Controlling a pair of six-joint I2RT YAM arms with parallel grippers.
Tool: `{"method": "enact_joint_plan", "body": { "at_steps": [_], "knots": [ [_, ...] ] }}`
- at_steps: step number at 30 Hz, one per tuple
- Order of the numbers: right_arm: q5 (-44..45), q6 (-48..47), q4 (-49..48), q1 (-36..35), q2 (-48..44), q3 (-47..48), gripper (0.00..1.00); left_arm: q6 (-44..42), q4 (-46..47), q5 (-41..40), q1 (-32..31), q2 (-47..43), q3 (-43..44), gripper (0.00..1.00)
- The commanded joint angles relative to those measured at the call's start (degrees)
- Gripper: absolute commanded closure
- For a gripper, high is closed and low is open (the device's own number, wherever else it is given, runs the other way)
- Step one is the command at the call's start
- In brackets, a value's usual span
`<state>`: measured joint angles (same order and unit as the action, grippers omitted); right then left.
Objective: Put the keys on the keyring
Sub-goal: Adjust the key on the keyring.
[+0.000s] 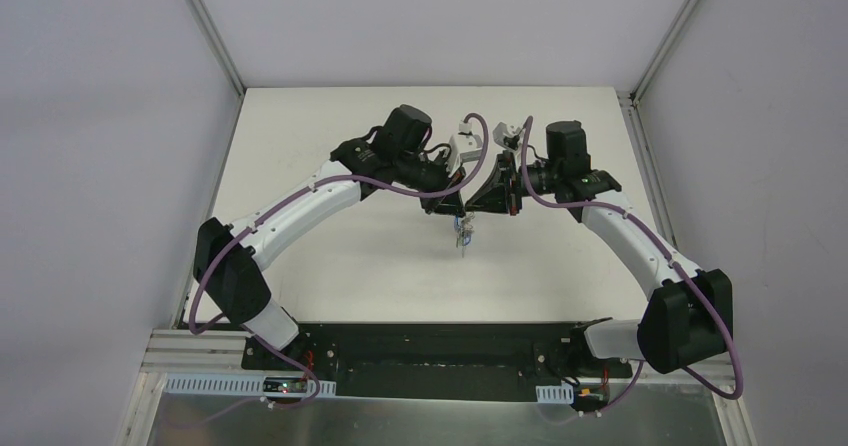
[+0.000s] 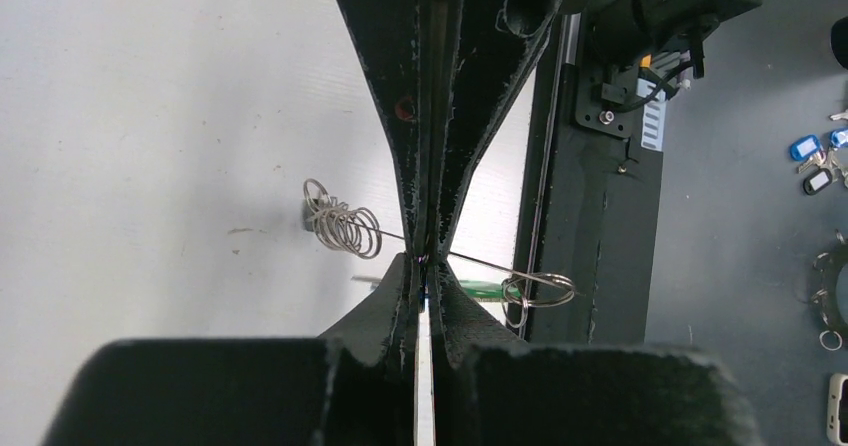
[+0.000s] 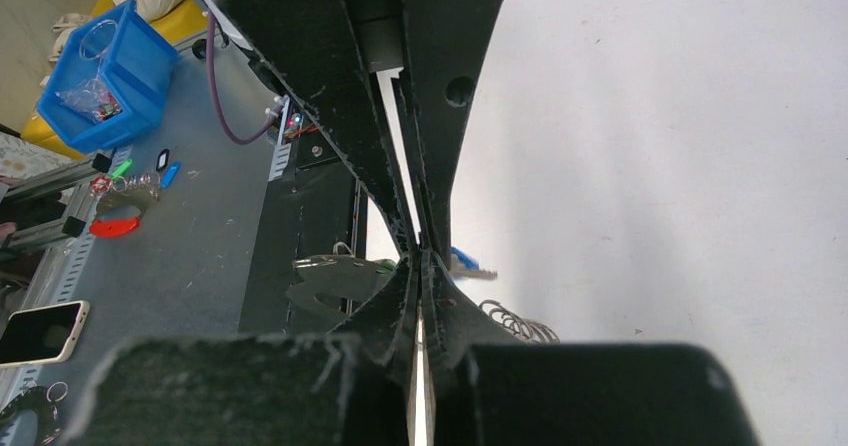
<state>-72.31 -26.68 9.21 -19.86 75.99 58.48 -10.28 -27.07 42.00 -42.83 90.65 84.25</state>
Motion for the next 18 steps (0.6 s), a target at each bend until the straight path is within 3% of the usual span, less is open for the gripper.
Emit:
{"method": "enact_joint_plan", "body": {
  "at_steps": [1, 5, 9, 13, 18],
  "knots": [
    [-1.98, -1.16, -1.2, -0.02, -0.94, 0.45, 1.0, -2.4, 0.04, 2.64, -0.6, -0.81, 2.38, 1.0],
    [-0.64, -3.36, 1.43, 0.94, -2.4, 0.94, 0.79, -3.45, 1.38, 4.82, 0.7, -3.44, 0.1, 1.0],
    [0.06, -9.42, 7.7, 1.19, -3.61, 2.3, 0.67, -1.45, 3.47, 8.54, 2.51, -4.82, -1.37, 1.0],
    [-0.02, -12.86, 11.37, 1.07, -4.22, 3.22, 0.62, -0.86, 3.91, 10.64, 2.73, -5.3, -1.92, 1.0],
    [-1.03, -14.59, 13.13, 1.03, -4.29, 3.84, 0.62, 0.7, 4.63, 11.44, 2.84, -4.76, -2.16, 1.0]
  ]
}}
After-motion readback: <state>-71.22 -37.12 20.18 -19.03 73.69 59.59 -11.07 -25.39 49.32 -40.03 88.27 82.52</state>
